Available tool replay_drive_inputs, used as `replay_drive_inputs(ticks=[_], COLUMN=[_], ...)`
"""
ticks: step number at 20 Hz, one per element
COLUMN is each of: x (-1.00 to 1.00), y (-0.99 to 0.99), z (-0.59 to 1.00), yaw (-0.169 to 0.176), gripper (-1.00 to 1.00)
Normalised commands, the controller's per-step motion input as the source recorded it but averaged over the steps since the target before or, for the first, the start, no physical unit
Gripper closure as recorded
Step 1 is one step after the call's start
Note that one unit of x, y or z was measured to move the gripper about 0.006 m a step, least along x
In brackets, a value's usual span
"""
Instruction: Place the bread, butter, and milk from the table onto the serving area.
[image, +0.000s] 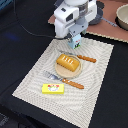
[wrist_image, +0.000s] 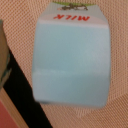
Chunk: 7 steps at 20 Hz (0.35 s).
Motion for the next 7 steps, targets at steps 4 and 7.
replay_drive_inputs(ticks=[4,7], x=[0.09,-0.18], y=[0.19,0.09], z=[0.56,0.13], yaw=[-0.019,-0.002], gripper=[-1.00,-1.00])
